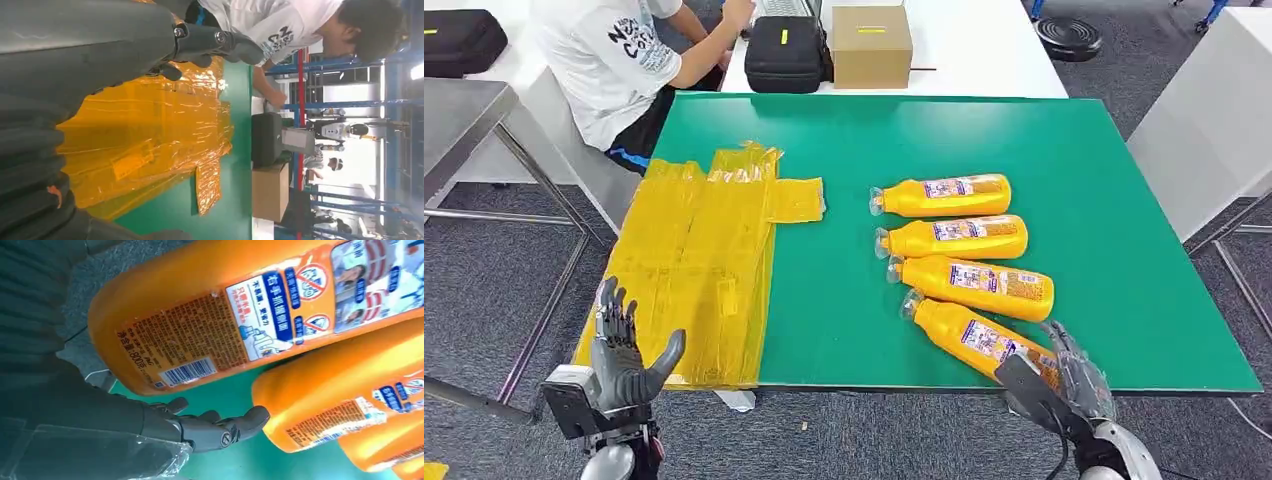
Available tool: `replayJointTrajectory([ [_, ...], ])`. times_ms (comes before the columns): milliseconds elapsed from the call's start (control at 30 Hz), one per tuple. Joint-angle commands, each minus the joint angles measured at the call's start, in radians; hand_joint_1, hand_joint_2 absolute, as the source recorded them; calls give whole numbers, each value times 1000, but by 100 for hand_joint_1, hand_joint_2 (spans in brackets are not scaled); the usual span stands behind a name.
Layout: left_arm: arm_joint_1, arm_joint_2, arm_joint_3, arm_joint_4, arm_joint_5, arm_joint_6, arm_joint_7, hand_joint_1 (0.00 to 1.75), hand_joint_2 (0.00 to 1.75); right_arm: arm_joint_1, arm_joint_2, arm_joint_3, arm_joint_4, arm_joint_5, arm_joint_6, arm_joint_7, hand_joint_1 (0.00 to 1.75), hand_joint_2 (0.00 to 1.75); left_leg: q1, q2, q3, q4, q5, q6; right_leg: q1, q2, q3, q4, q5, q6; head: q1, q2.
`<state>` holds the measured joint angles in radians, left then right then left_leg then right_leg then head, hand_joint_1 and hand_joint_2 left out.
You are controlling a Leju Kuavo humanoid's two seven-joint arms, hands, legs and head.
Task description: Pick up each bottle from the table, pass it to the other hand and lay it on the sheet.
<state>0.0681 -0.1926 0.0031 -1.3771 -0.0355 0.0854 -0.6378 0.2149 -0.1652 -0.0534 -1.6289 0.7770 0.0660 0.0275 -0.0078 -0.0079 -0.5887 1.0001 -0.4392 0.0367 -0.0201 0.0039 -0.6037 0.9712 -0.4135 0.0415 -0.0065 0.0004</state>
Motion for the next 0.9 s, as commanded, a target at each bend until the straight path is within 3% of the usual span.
replayJointTrajectory([
  [33, -12, -1, 31, 42, -1, -8, 7, 0, 175, -41, 10, -27, 93, 0, 8, 6, 0, 175, 1, 2, 4, -1, -1, -2, 2, 1, 4, -1, -1, -2, 0, 0],
  [567, -23, 5, 31, 83, 30, -19, 10, 0, 175, -59, -22, -39, 167, 22, 65, 45, 3, 175, 1, 1, 3, -1, -1, -2, 1, 1, 3, -2, 0, -1, 0, 0],
  [800, -30, 8, 34, 104, 66, -27, 11, 0, 175, -43, -37, -41, 161, 8, 83, 54, 103, 175, 1, 0, 4, -1, -1, -2, 1, -1, 4, -2, -1, -2, 0, 0],
  [900, -35, 11, 32, 110, 78, -28, 11, 0, 175, -54, -34, -36, 163, 6, 80, 56, 108, 175, 2, 1, 6, -1, -1, -3, 2, 0, 6, -2, -1, -2, 0, 0],
])
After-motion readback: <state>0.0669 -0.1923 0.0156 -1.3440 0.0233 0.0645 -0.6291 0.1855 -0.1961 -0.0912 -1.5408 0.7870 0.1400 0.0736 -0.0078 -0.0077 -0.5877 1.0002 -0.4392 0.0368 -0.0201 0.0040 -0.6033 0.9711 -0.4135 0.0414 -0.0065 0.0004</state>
